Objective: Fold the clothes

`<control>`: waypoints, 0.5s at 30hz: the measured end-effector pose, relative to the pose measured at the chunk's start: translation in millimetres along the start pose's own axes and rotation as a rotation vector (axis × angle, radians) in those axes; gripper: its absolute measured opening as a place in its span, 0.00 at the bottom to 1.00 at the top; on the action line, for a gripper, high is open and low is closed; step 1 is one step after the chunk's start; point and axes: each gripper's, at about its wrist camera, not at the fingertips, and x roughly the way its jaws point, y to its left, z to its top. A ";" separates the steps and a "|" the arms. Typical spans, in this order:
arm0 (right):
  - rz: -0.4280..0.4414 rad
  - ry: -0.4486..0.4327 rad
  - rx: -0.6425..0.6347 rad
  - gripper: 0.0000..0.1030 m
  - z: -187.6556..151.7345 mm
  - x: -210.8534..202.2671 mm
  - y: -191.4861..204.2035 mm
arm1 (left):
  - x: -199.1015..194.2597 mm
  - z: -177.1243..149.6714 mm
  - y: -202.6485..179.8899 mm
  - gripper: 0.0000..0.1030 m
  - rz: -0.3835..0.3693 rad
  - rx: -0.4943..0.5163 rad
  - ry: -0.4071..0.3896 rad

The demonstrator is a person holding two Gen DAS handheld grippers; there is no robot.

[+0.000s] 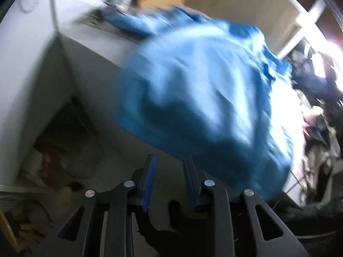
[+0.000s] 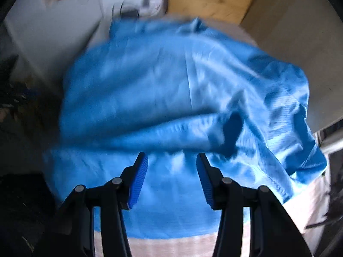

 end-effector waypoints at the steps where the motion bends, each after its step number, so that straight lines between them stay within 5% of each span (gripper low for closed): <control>1: 0.004 -0.016 0.019 0.45 0.3 -1.2 1.9 | 1.0 9.1 8.1 0.25 0.009 0.014 -0.002; 8: -0.011 -0.068 0.133 0.45 49.5 2.1 46.7 | 19.9 86.0 36.3 0.26 0.024 0.197 -0.017; 15: -0.039 -0.038 0.302 0.46 89.2 20.2 72.1 | 47.6 191.6 61.3 0.41 0.034 0.444 -0.054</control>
